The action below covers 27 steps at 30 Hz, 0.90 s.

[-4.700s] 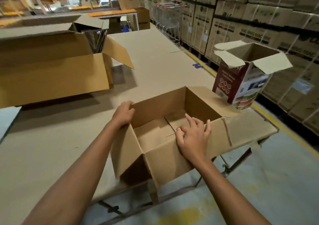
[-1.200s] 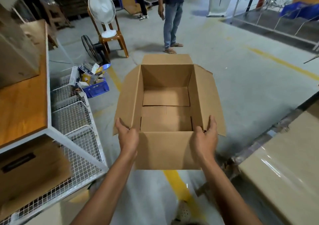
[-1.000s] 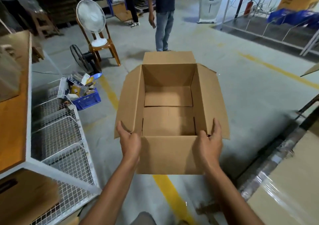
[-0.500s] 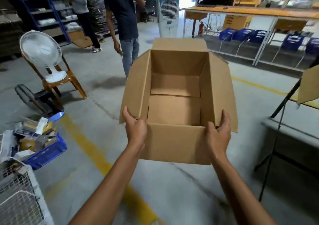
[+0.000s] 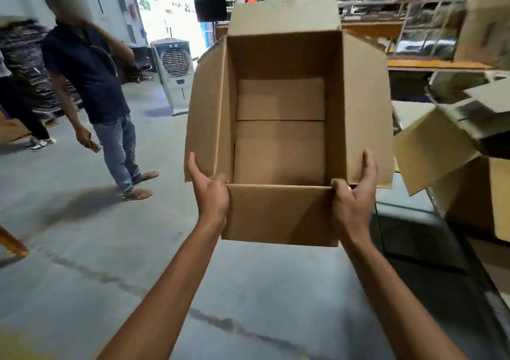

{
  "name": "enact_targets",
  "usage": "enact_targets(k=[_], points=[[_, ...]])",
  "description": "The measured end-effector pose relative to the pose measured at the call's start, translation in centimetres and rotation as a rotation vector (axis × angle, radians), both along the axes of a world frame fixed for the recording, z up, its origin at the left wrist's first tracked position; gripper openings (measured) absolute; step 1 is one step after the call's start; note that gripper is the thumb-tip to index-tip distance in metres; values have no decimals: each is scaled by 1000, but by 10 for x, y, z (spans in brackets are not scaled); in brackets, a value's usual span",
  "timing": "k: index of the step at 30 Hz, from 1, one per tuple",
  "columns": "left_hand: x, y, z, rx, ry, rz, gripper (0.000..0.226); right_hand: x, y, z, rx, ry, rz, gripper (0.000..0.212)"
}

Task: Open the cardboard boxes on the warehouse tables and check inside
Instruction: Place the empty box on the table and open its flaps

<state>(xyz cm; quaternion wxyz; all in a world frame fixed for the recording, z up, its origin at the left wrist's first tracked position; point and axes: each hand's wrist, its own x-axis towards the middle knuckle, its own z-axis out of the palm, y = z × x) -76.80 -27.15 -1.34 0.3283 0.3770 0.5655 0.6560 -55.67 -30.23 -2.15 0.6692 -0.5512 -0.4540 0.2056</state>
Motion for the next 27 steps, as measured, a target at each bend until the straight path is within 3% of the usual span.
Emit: enact_targets(k=[15,27], points=[[169,254,71,262,15,-333,82,142,175,76,279,-8,-372,76],[341,371,106,394,-122,-648,81,259,245,115,319,-99,-737,72]])
